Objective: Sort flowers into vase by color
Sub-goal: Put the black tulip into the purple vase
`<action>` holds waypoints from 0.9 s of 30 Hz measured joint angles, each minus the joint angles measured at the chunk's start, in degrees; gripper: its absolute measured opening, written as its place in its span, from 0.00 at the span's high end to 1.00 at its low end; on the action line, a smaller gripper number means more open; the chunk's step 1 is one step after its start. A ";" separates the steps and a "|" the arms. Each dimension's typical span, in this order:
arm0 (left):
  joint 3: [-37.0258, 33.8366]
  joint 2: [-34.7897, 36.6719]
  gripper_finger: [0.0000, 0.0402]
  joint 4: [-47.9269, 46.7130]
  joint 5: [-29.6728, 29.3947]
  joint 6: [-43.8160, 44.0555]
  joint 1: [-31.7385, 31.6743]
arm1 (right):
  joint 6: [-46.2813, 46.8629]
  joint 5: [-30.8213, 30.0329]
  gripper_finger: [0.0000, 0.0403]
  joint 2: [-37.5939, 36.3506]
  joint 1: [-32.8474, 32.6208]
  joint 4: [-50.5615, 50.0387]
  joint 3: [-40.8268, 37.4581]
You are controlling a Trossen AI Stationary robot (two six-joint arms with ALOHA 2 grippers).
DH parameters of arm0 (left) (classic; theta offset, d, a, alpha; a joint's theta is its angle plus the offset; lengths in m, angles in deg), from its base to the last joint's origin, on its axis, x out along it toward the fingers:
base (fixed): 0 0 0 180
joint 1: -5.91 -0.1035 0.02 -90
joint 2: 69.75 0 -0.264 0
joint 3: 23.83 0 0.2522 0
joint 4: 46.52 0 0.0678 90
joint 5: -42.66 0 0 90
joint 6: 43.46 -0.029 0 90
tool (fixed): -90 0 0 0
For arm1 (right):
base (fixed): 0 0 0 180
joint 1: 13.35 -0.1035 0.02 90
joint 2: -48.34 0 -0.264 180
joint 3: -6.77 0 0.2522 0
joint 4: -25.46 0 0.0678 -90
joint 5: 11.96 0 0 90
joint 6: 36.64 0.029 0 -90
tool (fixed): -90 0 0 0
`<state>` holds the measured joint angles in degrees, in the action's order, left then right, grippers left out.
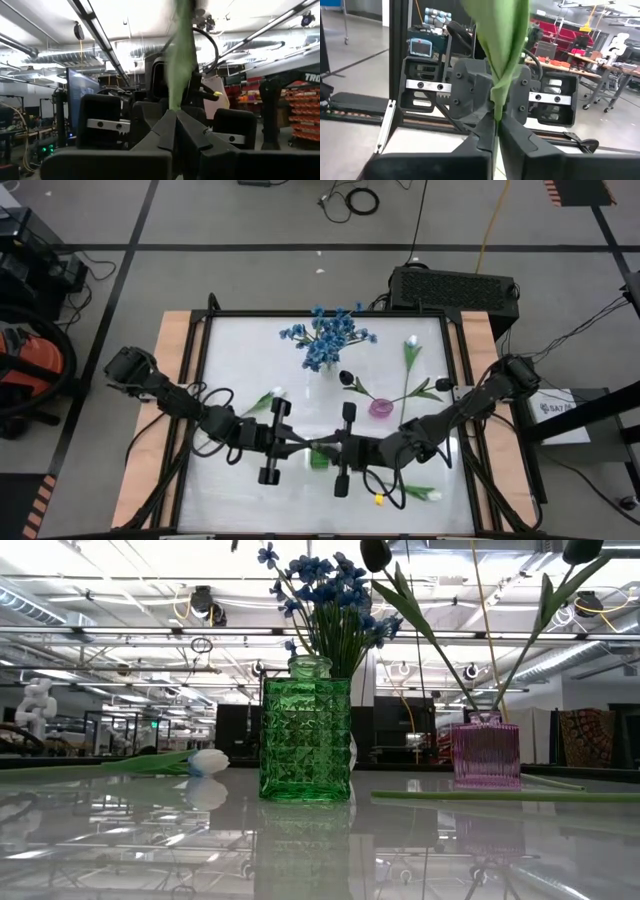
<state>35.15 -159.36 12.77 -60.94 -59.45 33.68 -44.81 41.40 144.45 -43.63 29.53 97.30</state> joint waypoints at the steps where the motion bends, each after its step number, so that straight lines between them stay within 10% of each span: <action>1: -0.01 0.07 0.94 -0.16 -0.05 -0.70 0.14 | 0.15 -0.49 0.97 -0.44 -0.28 -0.97 0.00; 11: -0.04 4.91 0.67 -9.38 -15.67 -4.47 3.23 | 7.52 -6.60 0.99 -10.01 -4.96 -19.44 0.00; 27: -0.09 15.65 0.65 -47.64 -36.00 -4.35 6.12 | 32.93 -20.53 0.99 -24.27 -10.95 -56.98 -7.95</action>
<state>35.06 -143.71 -34.87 -96.94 -63.80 39.80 -11.88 20.87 120.18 -54.58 -27.45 89.35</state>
